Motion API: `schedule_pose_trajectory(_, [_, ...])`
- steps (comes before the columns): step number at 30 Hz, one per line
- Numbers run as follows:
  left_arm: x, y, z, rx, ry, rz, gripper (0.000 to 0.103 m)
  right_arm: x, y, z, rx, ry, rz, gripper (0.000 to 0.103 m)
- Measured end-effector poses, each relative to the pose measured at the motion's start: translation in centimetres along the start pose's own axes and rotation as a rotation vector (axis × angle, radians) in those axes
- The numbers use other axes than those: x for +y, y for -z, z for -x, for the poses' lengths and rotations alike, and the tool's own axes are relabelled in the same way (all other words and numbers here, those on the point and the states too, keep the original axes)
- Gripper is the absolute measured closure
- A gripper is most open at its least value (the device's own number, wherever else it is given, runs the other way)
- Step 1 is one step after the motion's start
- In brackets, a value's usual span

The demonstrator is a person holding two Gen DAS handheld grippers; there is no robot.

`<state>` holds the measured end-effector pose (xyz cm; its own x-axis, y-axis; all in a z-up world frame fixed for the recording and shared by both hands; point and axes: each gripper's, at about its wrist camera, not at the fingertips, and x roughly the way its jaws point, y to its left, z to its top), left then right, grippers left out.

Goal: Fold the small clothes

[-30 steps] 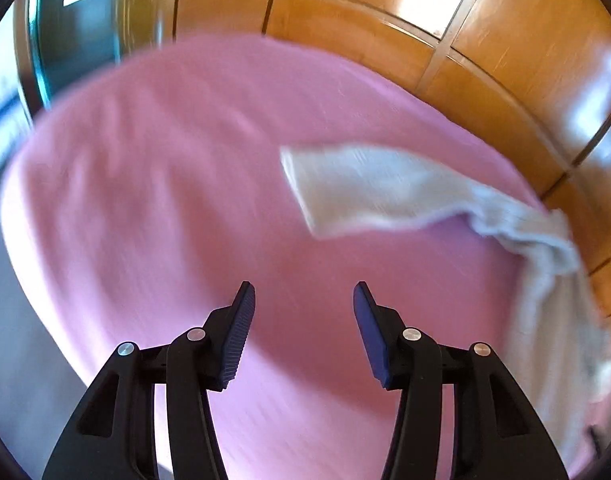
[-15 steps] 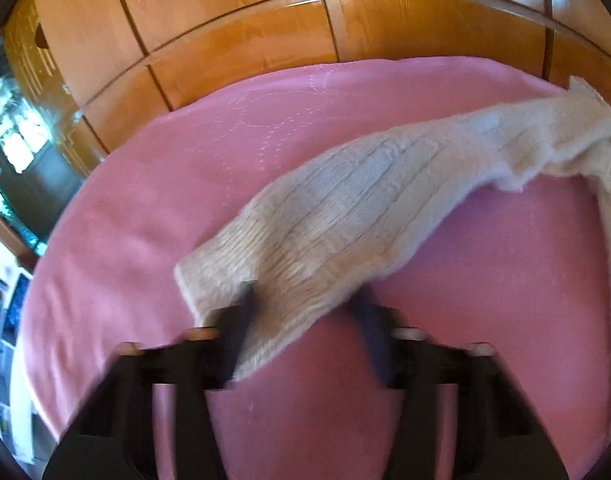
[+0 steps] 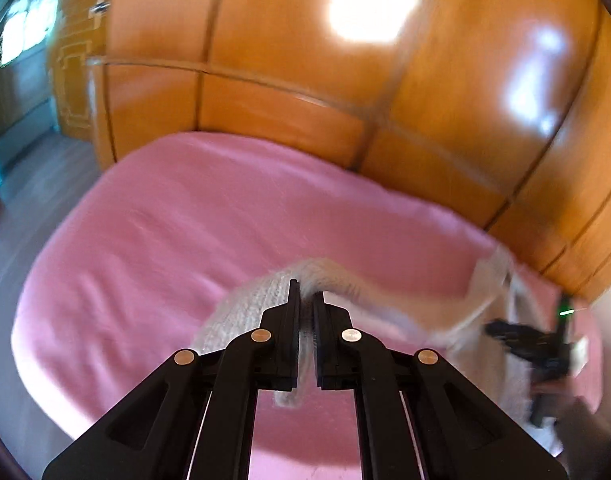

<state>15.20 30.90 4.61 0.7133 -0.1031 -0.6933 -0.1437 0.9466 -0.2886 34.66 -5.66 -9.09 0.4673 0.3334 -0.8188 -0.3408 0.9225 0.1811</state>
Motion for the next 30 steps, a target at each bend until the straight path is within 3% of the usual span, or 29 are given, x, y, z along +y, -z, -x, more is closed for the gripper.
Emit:
schedule_pose_trajectory(2, [2.0,-1.1,1.3,0.009,-0.006,0.064,0.099,0.1,-2.0,-2.3,0.015,0.011,-0.014,0.062])
schedule_pose_trajectory(4, [3.8,-1.3,0.8,0.071,-0.041,0.129,0.099,0.2,-3.6,-4.4,0.022,0.054,-0.027,0.063])
schedule_pose_trajectory(6, [6.6,-1.0,-1.4,0.182,-0.036,0.266,0.099,0.6,-4.6,-5.4,0.015,0.085,-0.02,0.061])
schedule_pose_trajectory(8, [9.0,-0.4,-3.9,0.267,-0.079,0.344,0.099,1.0,-5.0,-5.5,0.011,0.1,-0.007,0.057])
schedule_pose_trajectory(11, [12.3,0.6,-6.9,0.304,-0.141,0.446,0.097,1.4,-4.2,-4.1,-0.006,0.091,0.007,0.048])
schedule_pose_trajectory(12, [13.3,0.8,-7.4,0.297,-0.173,0.466,0.092,1.4,-3.6,-3.4,-0.016,0.083,0.011,0.045])
schedule_pose_trajectory(14, [15.3,1.5,-7.6,0.252,-0.25,0.533,0.051,1.5,-2.2,-2.0,-0.03,0.064,0.01,0.042])
schedule_pose_trajectory(16, [16.2,2.8,-6.9,0.196,-0.274,0.566,0.045,1.2,-0.4,-0.7,-0.036,0.045,0.002,0.04])
schedule_pose_trajectory(20, [15.3,5.8,-6.5,0.205,-0.218,0.518,0.044,0.9,3.0,1.1,-0.022,-0.007,-0.04,0.039])
schedule_pose_trajectory(23, [13.9,8.2,-6.3,0.215,-0.295,0.445,0.046,1.4,5.6,2.7,-0.024,-0.007,-0.04,0.039])
schedule_pose_trajectory(24, [12.5,9.0,-5.8,0.189,-0.343,0.39,0.046,1.3,6.9,3.7,-0.031,0.004,-0.041,0.039])
schedule_pose_trajectory(26, [9.9,9.6,-5.1,0.156,-0.367,0.315,0.046,0.7,8.7,5.2,-0.032,0.018,-0.068,0.035])
schedule_pose_trajectory(28, [7.3,10.5,-4.5,0.13,-0.324,0.282,0.046,-0.9,10.8,6.8,-0.026,0.037,-0.13,0.03])
schedule_pose_trajectory(30, [3.3,12.0,-4.3,0.134,-0.206,0.22,0.046,-1.9,11.8,7.6,-0.02,0.054,-0.17,0.03])
